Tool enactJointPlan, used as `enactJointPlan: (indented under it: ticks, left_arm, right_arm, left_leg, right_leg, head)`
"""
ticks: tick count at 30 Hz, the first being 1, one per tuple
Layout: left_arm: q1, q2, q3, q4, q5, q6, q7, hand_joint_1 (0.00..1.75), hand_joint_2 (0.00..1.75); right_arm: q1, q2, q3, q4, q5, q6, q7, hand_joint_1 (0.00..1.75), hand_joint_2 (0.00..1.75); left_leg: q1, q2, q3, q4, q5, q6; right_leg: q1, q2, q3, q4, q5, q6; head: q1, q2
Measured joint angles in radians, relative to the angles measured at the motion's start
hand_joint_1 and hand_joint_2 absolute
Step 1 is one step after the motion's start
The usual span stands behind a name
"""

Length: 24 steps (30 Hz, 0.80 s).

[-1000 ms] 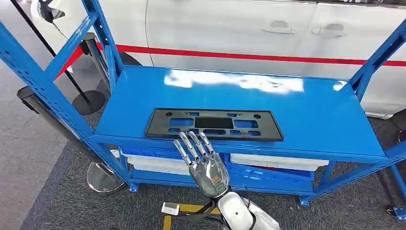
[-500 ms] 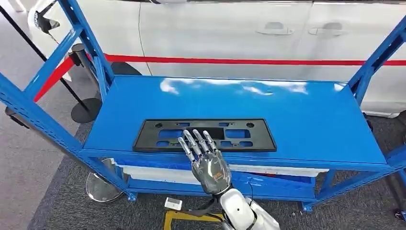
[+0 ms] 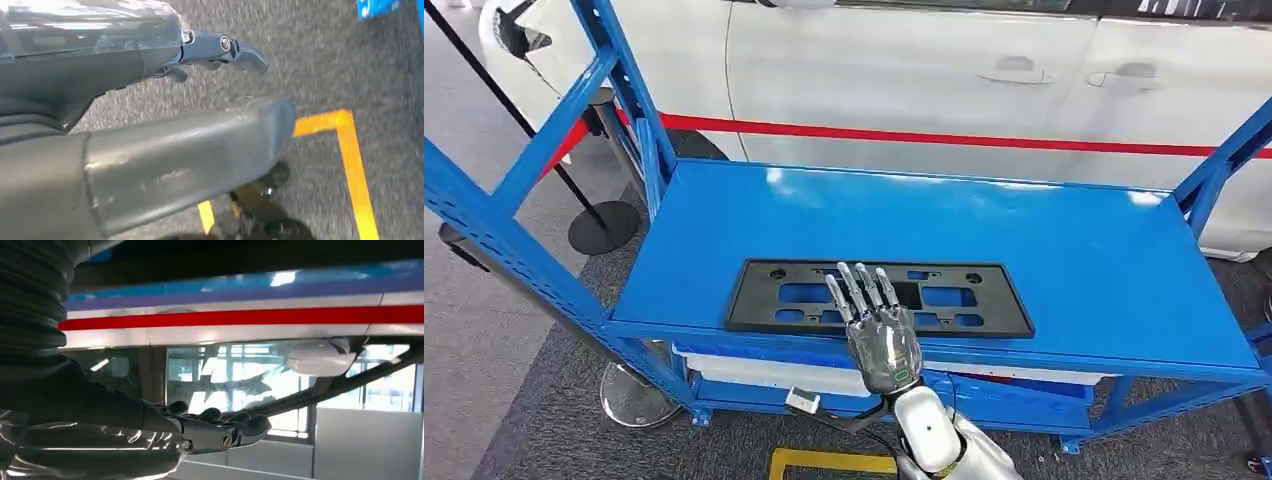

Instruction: Take the parts from the cabinet and place them on the table.

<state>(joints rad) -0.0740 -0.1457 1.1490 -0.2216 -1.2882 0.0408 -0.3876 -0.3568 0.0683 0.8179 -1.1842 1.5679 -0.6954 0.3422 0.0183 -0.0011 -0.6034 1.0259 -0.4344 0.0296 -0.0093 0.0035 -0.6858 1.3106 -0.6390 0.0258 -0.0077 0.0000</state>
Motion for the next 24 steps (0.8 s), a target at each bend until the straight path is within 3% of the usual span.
enactJointPlan:
  ticks: [1, 2, 4, 5, 6, 9, 11, 12, 15, 16, 17, 18, 20, 21, 22, 24]
  left_arm:
    - [0.001, 0.0, 0.0, 0.0, 0.0, 0.0, 0.0, 0.0, 0.0]
    - [0.001, 0.0, 0.0, 0.0, 0.0, 0.0, 0.0, 0.0, 0.0]
    - [0.0, 0.0, 0.0, 0.0, -0.001, 0.0, -0.001, 0.0, 0.0]
    - [0.0, 0.0, 0.0, 0.0, -0.001, 0.0, -0.002, 0.0, 0.0]
    - [-0.001, -0.003, -0.001, 0.0, -0.003, 0.0, -0.002, 0.0, 0.0]
    - [-0.001, -0.002, -0.001, 0.0, -0.008, 0.0, -0.003, 0.0, 0.0]
    - [-0.001, 0.001, -0.002, 0.0, -0.014, -0.001, -0.005, 0.0, 0.0]
    - [-0.001, 0.001, -0.002, 0.0, -0.016, -0.001, -0.005, 0.0, 0.0]
    - [0.0, 0.002, -0.002, 0.0, -0.019, -0.003, -0.006, 0.0, 0.0]
    - [0.001, 0.002, -0.002, 0.0, -0.019, -0.003, -0.006, 0.0, 0.0]
    - [0.001, 0.003, -0.002, 0.0, -0.019, -0.004, -0.006, 0.0, 0.0]
    - [0.001, 0.003, -0.002, 0.0, -0.019, -0.004, -0.006, 0.0, 0.0]
    - [0.0, 0.006, -0.002, 0.0, -0.021, -0.004, -0.006, 0.0, 0.0]
    - [-0.001, 0.006, -0.003, 0.0, -0.021, -0.005, -0.005, 0.0, 0.0]
    - [-0.003, 0.006, -0.003, 0.0, -0.022, -0.006, -0.005, 0.0, 0.0]
    - [-0.001, 0.006, -0.003, 0.0, -0.029, -0.006, -0.003, 0.0, 0.0]
  right_arm:
    - [0.0, -0.002, 0.005, 0.011, 0.0, 0.0, 0.0, 0.0, 1.75]
    - [-0.002, -0.003, 0.009, 0.022, 0.0, 0.0, 0.0, 0.0, 1.75]
    - [-0.012, -0.003, 0.012, 0.039, 0.0, 0.0, -0.001, 0.0, 1.75]
    - [-0.02, -0.002, 0.013, 0.049, 0.0, 0.0, -0.005, 0.0, 1.75]
    - [-0.03, -0.002, 0.014, 0.06, 0.0, 0.0, -0.012, 0.0, 1.75]
    - [-0.043, 0.008, 0.009, 0.091, 0.0, 0.0, -0.036, 0.0, 1.75]
    - [-0.051, 0.023, -0.006, 0.11, 0.0, 0.0, -0.061, 0.0, 1.75]
    - [-0.06, 0.033, -0.018, 0.123, 0.0, 0.0, -0.072, 0.0, 1.75]
    - [-0.076, 0.055, -0.054, 0.161, 0.0, 0.0, -0.111, 0.0, 1.75]
    - [-0.076, 0.061, -0.071, 0.173, 0.0, 0.0, -0.119, 0.0, 1.75]
    - [-0.078, 0.069, -0.086, 0.183, 0.0, 0.0, -0.126, 0.0, 1.75]
    - [-0.081, 0.076, -0.098, 0.191, 0.0, 0.0, -0.128, 0.0, 1.75]
    - [-0.092, 0.09, -0.12, 0.203, 0.0, 0.0, -0.136, 0.0, 1.75]
    - [-0.098, 0.098, -0.133, 0.211, -0.001, 0.001, -0.142, 0.0, 1.75]
    - [-0.105, 0.105, -0.143, 0.22, -0.002, 0.002, -0.147, 0.0, 1.75]
    - [-0.112, 0.117, -0.164, 0.24, -0.002, 0.008, -0.155, 0.0, 1.75]
  left_leg:
    - [-0.001, -0.001, 0.001, 0.0, -0.001, 0.001]
    - [-0.001, -0.003, 0.003, 0.0, -0.002, 0.0]
    - [-0.003, -0.006, 0.01, 0.0, -0.005, -0.003]
    - [-0.003, -0.006, 0.012, 0.0, -0.006, -0.005]
    - [-0.011, -0.006, 0.011, 0.004, -0.01, -0.011]
    - [-0.006, -0.005, 0.013, -0.003, -0.01, -0.028]
    - [-0.006, -0.004, 0.014, 0.004, -0.019, -0.039]
    - [-0.007, -0.004, -0.002, 0.045, -0.049, -0.045]
    - [-0.003, -0.004, -0.104, 0.267, -0.154, -0.058]
    - [-0.003, -0.004, -0.123, 0.303, -0.156, -0.061]
    - [-0.003, -0.004, -0.116, 0.287, -0.134, -0.061]
    - [-0.003, -0.004, -0.088, 0.224, -0.094, -0.06]
    - [-0.003, -0.002, -0.002, 0.047, -0.007, -0.055]
    - [-0.005, -0.002, 0.019, 0.007, -0.019, -0.049]
    - [-0.009, -0.005, 0.018, 0.002, -0.014, -0.037]
    - [-0.011, -0.005, 0.015, 0.003, -0.015, -0.028]
  right_leg:
    - [0.0, 0.0, -0.019, 0.021, 0.008, 0.0]
    - [0.0, 0.0, -0.014, -0.008, 0.043, -0.003]
    - [0.002, 0.0, 0.05, -0.161, 0.14, -0.015]
    - [0.006, 0.0, 0.086, -0.24, 0.176, -0.025]
    - [0.014, -0.001, 0.103, -0.285, 0.174, -0.033]
    - [0.017, -0.001, 0.101, -0.289, 0.172, -0.034]
    - [0.002, -0.002, 0.111, -0.307, 0.184, -0.046]
    - [0.002, -0.002, 0.112, -0.307, 0.184, -0.051]
    - [0.005, -0.004, 0.112, -0.306, 0.183, -0.056]
    - [0.006, -0.004, 0.112, -0.305, 0.182, -0.056]
    - [0.006, -0.003, 0.113, -0.304, 0.181, -0.056]
    - [0.006, -0.003, 0.113, -0.303, 0.18, -0.054]
    - [0.005, 0.0, 0.117, -0.297, 0.174, -0.049]
    - [0.01, 0.0, 0.115, -0.292, 0.17, -0.044]
    - [0.013, 0.002, 0.111, -0.289, 0.169, -0.04]
    - [0.011, 0.001, 0.111, -0.294, 0.172, -0.033]
  head:
    - [0.0, 0.0]
    - [0.0, 0.0]
    - [0.001, 0.0]
    - [0.002, 0.0]
    - [0.002, 0.0]
    - [0.002, 0.0]
    - [0.002, 0.0]
    - [-0.003, 0.0]
    - [-0.009, 0.0]
    - [-0.01, 0.0]
    - [-0.009, 0.0]
    - [-0.011, 0.0]
    - [-0.011, 0.0]
    - [-0.01, 0.0]
    - [-0.01, 0.0]
    - [-0.01, 0.0]
